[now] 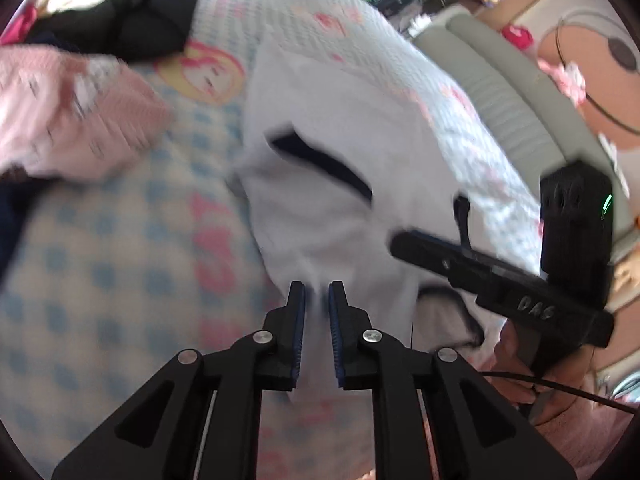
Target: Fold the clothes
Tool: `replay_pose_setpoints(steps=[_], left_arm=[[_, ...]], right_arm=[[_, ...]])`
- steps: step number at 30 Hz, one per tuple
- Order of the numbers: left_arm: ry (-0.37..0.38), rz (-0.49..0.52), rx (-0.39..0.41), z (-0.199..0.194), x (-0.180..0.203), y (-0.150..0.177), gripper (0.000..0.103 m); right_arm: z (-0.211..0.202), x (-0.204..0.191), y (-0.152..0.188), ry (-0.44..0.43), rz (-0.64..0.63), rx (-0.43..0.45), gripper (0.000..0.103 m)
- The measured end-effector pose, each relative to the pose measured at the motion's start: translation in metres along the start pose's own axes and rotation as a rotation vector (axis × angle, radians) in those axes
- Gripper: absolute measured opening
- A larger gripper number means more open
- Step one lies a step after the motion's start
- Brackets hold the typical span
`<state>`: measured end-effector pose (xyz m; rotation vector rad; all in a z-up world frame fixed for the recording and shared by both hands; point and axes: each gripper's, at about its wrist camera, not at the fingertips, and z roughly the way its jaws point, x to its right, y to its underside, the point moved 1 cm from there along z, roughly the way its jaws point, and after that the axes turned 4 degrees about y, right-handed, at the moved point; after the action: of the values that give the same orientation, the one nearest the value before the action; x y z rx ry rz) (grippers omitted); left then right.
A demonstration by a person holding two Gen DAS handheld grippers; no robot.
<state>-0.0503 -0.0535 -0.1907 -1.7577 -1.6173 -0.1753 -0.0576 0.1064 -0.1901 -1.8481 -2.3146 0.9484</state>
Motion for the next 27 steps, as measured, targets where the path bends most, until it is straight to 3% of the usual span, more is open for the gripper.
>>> replay_pose_setpoints(steps=[4, 6, 9, 14, 17, 21, 26, 27], left_arm=[[-0.121, 0.029, -0.084, 0.021, 0.004, 0.02, 0.014], [-0.119, 0.02, -0.093, 0.016, 0.002, 0.021, 0.014], [-0.068, 0.006, -0.077, 0.003, 0.001, 0.024, 0.016], [0.007, -0.017, 0.029, -0.019, 0.001, 0.025, 0.019], [-0.046, -0.032, -0.029, -0.006, 0.001, 0.03, 0.02], [-0.125, 0.044, -0.05, -0.013, 0.008, 0.042, 0.02], [0.038, -0.066, 0.058, -0.047, -0.008, 0.04, 0.026], [0.04, -0.075, 0.079, -0.049, -0.01, 0.037, 0.026]], right_arm=[[0.031, -0.01, 0.021, 0.078, -0.052, -0.072, 0.037], [0.032, -0.01, 0.027, 0.108, -0.062, -0.072, 0.029], [0.006, -0.005, 0.029, 0.098, -0.009, -0.029, 0.031], [-0.014, -0.007, 0.035, 0.062, 0.008, 0.024, 0.032], [-0.004, -0.015, 0.038, 0.031, -0.006, -0.01, 0.032], [-0.007, -0.012, 0.044, 0.039, 0.003, -0.03, 0.032], [-0.019, -0.008, 0.044, 0.054, 0.023, -0.013, 0.037], [-0.021, -0.008, 0.042, 0.054, 0.025, -0.003, 0.038]])
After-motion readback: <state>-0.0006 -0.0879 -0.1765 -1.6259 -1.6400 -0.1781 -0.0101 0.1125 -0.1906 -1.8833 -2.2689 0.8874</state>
